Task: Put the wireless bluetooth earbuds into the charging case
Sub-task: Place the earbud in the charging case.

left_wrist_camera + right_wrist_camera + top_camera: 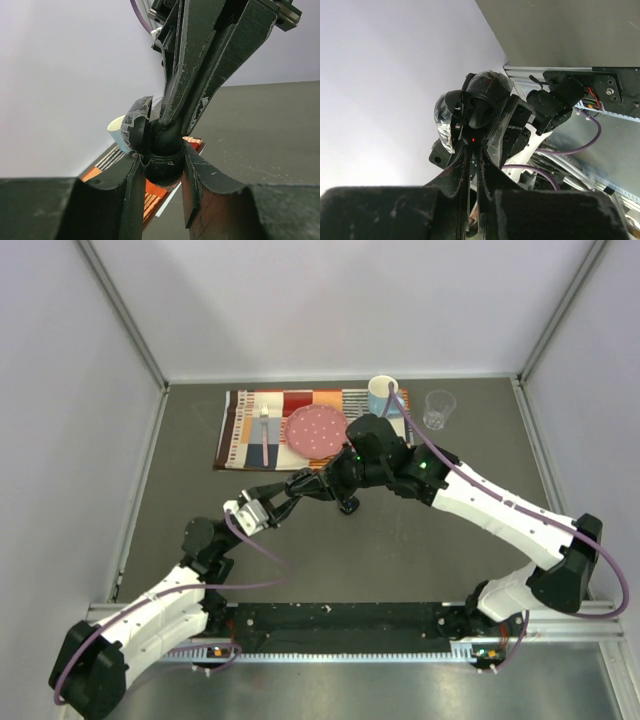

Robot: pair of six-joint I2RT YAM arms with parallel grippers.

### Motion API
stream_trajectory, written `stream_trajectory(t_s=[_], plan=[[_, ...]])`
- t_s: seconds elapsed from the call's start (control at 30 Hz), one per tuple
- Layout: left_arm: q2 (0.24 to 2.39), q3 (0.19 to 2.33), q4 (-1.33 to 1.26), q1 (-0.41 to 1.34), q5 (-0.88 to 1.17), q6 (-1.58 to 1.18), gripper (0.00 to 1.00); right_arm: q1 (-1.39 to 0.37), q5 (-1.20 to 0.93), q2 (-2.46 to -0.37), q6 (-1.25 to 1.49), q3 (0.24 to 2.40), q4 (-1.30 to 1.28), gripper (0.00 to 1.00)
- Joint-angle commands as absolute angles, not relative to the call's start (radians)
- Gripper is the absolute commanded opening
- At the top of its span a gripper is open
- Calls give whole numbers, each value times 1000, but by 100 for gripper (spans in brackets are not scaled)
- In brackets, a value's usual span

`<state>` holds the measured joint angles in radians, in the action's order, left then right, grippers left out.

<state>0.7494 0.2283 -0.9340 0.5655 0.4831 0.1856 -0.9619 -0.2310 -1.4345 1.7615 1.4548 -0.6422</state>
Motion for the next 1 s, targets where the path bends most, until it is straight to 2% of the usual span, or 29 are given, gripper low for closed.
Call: stream_trajectory(t_s=[0.0,0.47,0.7,0.97], plan=[[747,264,-1017,580,500,184,0,-977,-258,-1450,1796,1442,-614,0],[749,259,-1038,583,482,193,0,-976,-183,-1385,1884,1330,-606,0],[742,253,-1045,588,477,195,0,-977,-120,-1373,1908,1330,-606,0],[744,259,-1048,594,488,196,0,-977,-143,-1407,1890,1347,-606,1]])
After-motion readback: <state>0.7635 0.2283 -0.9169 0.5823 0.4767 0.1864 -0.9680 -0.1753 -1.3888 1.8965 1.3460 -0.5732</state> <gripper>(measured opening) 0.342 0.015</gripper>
